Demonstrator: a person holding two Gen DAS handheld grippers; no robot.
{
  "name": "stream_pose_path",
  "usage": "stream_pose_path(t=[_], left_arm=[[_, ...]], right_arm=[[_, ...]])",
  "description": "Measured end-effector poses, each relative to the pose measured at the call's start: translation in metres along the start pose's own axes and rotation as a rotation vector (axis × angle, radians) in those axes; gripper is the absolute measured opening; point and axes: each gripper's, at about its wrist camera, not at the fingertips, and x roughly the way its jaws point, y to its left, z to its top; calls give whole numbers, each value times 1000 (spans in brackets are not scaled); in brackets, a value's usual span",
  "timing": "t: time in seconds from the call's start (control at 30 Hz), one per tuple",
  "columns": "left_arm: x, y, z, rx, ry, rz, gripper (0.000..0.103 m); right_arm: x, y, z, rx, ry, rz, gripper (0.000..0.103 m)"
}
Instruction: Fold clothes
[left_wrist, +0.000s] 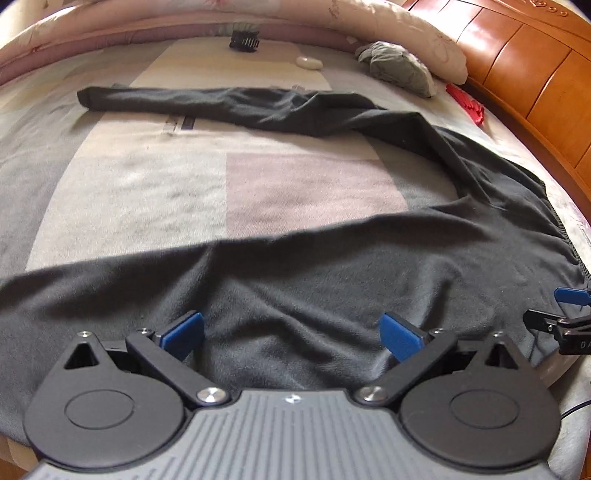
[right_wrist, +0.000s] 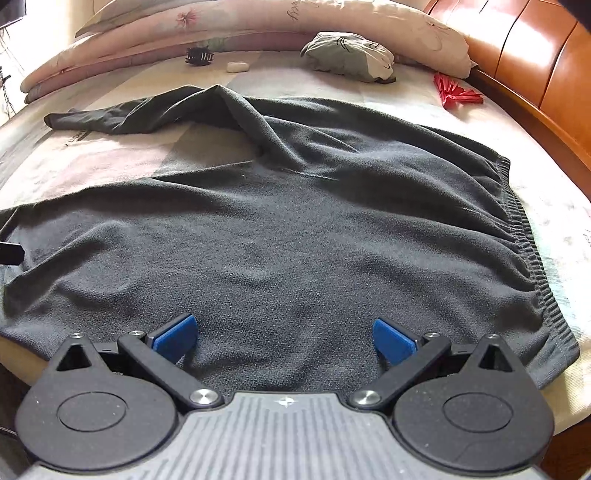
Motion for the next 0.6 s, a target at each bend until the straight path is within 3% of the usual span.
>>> stream_pose_path(t=[0.27, 0.4, 0.6], left_arm=[[-9, 10, 10, -34, -36, -9, 101], [-3, 11, -2, -40, -9, -34, 101], [-27, 12, -10, -52, -47, -6, 101]], right_arm=[[0, 8, 15, 11, -24, 27, 103], [3, 21, 9, -4, 4, 55, 103], [-12, 25, 1, 1, -11, 60, 103]])
